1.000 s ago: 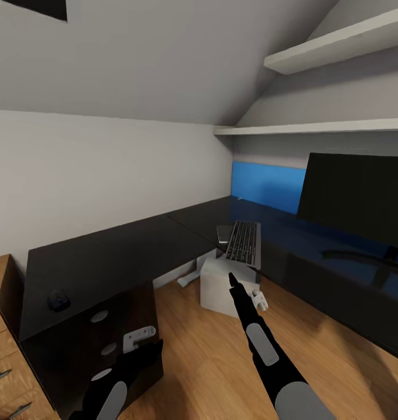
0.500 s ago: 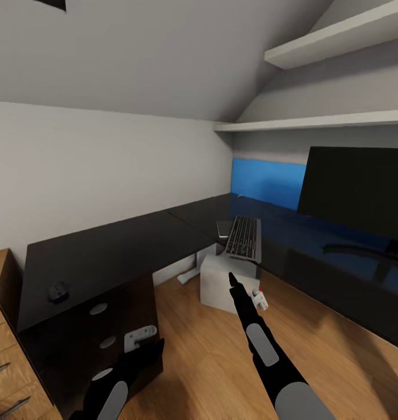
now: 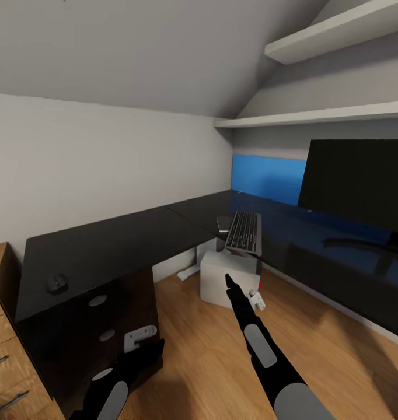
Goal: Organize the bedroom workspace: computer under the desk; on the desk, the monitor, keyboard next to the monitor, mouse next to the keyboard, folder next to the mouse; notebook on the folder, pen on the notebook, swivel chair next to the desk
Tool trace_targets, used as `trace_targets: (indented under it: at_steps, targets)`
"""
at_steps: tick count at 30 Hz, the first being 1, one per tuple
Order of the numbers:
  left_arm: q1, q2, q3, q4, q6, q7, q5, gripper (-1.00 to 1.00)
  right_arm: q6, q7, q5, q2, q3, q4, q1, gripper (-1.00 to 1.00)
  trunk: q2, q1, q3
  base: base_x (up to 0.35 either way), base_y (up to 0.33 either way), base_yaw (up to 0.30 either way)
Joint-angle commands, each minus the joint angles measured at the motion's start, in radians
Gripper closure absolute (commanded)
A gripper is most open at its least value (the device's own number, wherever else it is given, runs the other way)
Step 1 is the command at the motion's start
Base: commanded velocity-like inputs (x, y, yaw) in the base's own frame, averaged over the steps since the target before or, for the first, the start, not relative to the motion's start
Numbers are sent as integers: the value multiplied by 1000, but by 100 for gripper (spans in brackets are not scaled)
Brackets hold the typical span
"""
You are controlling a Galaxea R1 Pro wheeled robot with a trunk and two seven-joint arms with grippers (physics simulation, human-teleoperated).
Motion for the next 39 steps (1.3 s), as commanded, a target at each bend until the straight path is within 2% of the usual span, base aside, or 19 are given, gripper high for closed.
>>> trace_targets:
  at_steps: [1, 4, 5, 6, 8, 11, 13, 15, 19, 22, 23, 24, 28, 29, 30, 34, 37, 39]
  targets:
    - [-1, 0, -1, -1, 2, 9, 10, -100, -5, 1, -11, 0, 3, 1, -1, -100, -8, 4, -4, 0, 0, 0]
    - [-1, 0, -1, -1, 2, 9, 10, -100, -3, -36, -12, 0, 5, 2, -2, -100, -29, 15, -14, 0, 0, 0]
    - [-1, 0, -1, -1, 2, 9, 10, -100, 4, -98, -17, 0, 6, -1, -3, -100, -36, 19, -17, 0, 0, 0]
    - [-1, 0, -1, -1, 2, 9, 10, -100, 12, -130, -18, 0, 6, -8, -3, -100, -43, 23, -20, 0, 0, 0]
    - [-1, 0, -1, -1, 2, 9, 11, -100, 37, -165, -20, 0, 5, -28, -3, -100, -57, 31, -26, 0, 0, 0]
    - [-1, 0, -1, -1, 2, 9, 11, -100, 55, -181, -34, 0, 2, -44, -3, -100, -78, 42, -36, 0, 0, 0]
    - [-1, 0, -1, -1, 4, 8, 12, -100, 53, -162, -63, 0, 3, -74, -3, -100, -78, 42, -36, 0, 0, 0]
    - [-1, 0, -1, -1, 4, 8, 12, -100, 50, -158, -67, 0, 4, -86, -3, -100, -78, 42, -36, 0, 0, 0]
    - [-1, 0, -1, -1, 5, 8, 13, -100, -13, -152, -91, 0, 5, -165, -4, -100, -78, 42, -36, 0, 0, 0]
    - [-1, -1, -1, -2, 5, 7, 13, -100, -93, -150, -159, 0, 13, -205, -5, -100, -78, 42, -36, 0, 0, 0]
    - [-1, -1, -1, -2, 5, 7, 13, -100, -107, -150, -170, 0, 15, -209, -6, -100, -78, 42, -36, 0, 0, 0]
    - [-1, 0, -1, -2, 5, 6, 13, -100, -146, -150, -201, 0, 23, -215, -6, -100, -78, 42, -36, 0, 0, 0]
    - [-1, 0, -1, -2, 5, 7, 15, -100, -210, -150, -250, 0, 34, -218, -6, -100, -78, 42, -36, 0, 0, 0]
    - [-1, -1, -2, -2, 5, 6, 15, -100, -242, -150, -278, 0, 40, -218, -6, -100, -78, 42, -36, 0, 0, 0]
    - [-1, -2, -2, -2, 5, 6, 16, -100, -251, -150, -283, 0, 43, -217, -6, -100, -78, 42, -36, 0, 0, 0]
    - [-1, -4, -2, -2, 5, 6, 16, -100, -353, -152, -300, 0, 89, -212, -6, -100, -78, 42, -36, 0, 0, 0]
    - [-1, -4, -3, -2, 5, 6, 17, -100, -505, -156, -306, 0, 194, -171, -6, -100, -78, 42, -36, 0, 0, 0]
    - [-1, -4, -3, -2, 5, 6, 17, -100, -563, -156, -319, 0, 246, -155, -6, -100, -78, 42, -36, 0, 0, 0]
